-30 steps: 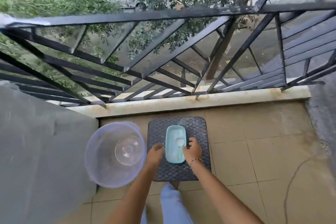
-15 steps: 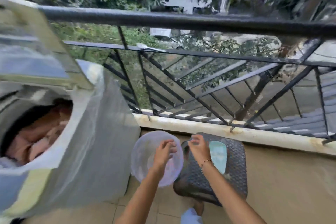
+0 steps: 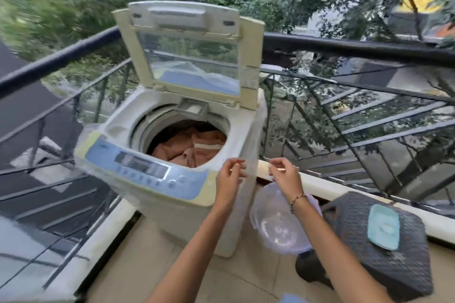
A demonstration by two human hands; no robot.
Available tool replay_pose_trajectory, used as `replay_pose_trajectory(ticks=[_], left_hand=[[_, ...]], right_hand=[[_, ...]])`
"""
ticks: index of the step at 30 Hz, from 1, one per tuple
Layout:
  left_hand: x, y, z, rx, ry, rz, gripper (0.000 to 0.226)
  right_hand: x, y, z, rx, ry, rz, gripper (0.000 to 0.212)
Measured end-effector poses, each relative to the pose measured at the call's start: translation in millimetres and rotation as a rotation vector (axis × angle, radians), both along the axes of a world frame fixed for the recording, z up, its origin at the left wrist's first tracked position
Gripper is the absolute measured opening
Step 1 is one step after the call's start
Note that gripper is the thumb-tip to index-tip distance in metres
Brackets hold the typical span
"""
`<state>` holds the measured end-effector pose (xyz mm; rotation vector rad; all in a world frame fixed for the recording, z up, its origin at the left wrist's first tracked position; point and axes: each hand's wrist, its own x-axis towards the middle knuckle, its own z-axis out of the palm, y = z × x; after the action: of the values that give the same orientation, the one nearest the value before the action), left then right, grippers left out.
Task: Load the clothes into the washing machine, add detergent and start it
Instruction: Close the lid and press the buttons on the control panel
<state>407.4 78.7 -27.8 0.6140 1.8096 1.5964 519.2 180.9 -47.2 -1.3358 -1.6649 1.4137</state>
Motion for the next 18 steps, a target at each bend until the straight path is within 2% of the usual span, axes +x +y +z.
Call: replay_pose_trajectory(ticks=[3, 8, 11, 14, 18], left_hand=[[-36.3, -29.4, 8.4, -0.007, 0.068, 0.04, 0.027], [-92.1, -67.9, 12.6, -0.028, 0.136, 0.141, 0.019], [-122.0, -85.3, 13.5, -0.033, 0.14, 0.169, 0.021], [-156.2, -95.5, 9.5, -0.049, 0.124, 0.202, 0.02], [-204.7, -94.5, 5.2, -0.022, 0.066, 0.233, 0.018]], right_hand=[[-31.8, -22.5, 7.8, -0.008, 0.02, 0.067, 0.01], [-89.4, -46.4, 14.6, 0.008, 0.026, 0.188, 0.011], [-123.9, -56.3, 17.9, 0.02, 0.022, 0.221, 0.011], [-158.3, -65.9, 17.9, 0.043, 0.019, 0.227, 0.022], [-198.0, -69.5, 11.4, 0.067, -0.002, 0.227, 0.009]])
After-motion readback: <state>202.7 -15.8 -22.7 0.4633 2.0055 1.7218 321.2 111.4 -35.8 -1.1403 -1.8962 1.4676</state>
